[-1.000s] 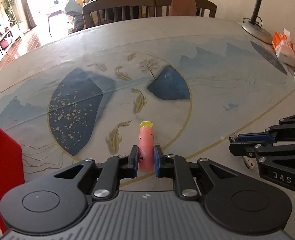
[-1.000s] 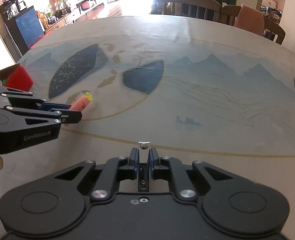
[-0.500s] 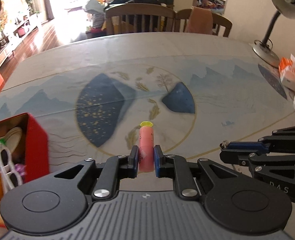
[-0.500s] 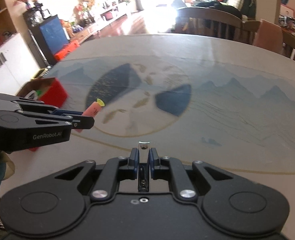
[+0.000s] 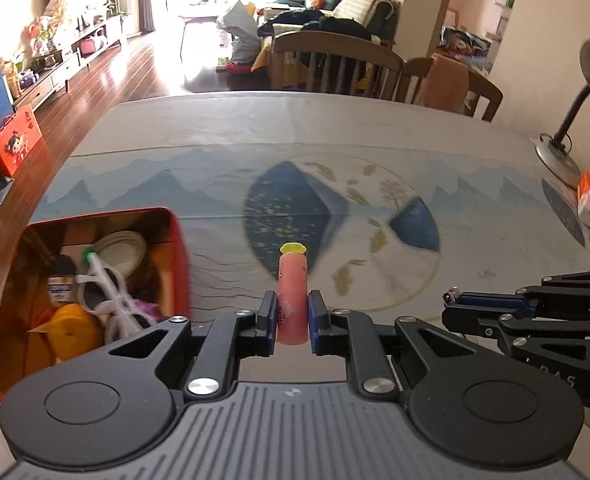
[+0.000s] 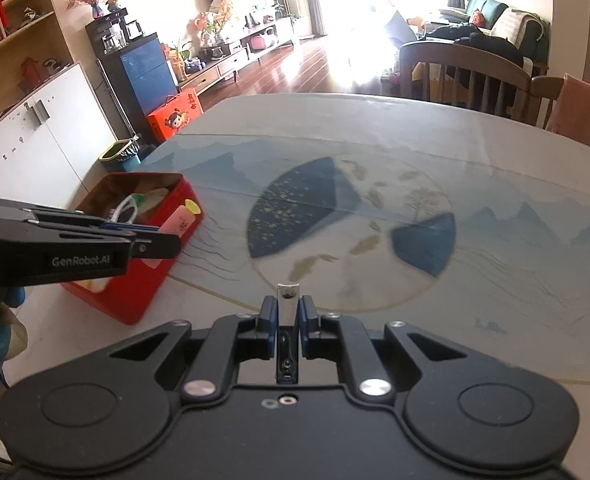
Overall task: Organize rigid objects
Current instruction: 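Carry the pink tube and nail clipper over the tin with both grippers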
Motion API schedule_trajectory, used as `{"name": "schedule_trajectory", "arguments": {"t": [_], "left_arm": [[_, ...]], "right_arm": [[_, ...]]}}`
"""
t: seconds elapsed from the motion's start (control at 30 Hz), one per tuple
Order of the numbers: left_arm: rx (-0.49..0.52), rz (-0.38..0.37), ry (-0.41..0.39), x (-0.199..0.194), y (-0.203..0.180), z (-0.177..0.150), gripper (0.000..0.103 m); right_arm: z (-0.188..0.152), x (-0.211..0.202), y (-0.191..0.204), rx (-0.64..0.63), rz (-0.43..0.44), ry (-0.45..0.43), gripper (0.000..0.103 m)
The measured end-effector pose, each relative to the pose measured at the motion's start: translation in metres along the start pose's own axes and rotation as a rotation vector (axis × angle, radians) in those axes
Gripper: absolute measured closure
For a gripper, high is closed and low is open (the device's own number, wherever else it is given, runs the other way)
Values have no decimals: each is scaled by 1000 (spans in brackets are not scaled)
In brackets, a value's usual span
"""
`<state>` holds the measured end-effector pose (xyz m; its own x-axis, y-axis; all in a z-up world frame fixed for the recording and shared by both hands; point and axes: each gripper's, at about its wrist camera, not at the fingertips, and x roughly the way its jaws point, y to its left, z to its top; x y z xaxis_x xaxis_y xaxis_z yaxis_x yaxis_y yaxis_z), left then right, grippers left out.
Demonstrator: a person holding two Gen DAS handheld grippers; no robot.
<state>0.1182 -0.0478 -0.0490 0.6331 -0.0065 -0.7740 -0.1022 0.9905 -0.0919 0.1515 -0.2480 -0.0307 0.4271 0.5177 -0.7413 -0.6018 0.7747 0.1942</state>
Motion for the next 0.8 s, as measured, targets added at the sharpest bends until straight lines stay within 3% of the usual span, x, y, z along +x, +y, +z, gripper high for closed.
{"name": "schedule_trajectory", "arguments": {"t": [0.47, 0.8], "left_arm": [[-84, -3, -21, -28, 114, -3, 88], [-98, 41, -10, -28, 183, -10, 88]], "right_arm": [[39, 30, 91, -30, 3, -22, 92], [63, 63, 139, -11, 23, -25, 92]]}}
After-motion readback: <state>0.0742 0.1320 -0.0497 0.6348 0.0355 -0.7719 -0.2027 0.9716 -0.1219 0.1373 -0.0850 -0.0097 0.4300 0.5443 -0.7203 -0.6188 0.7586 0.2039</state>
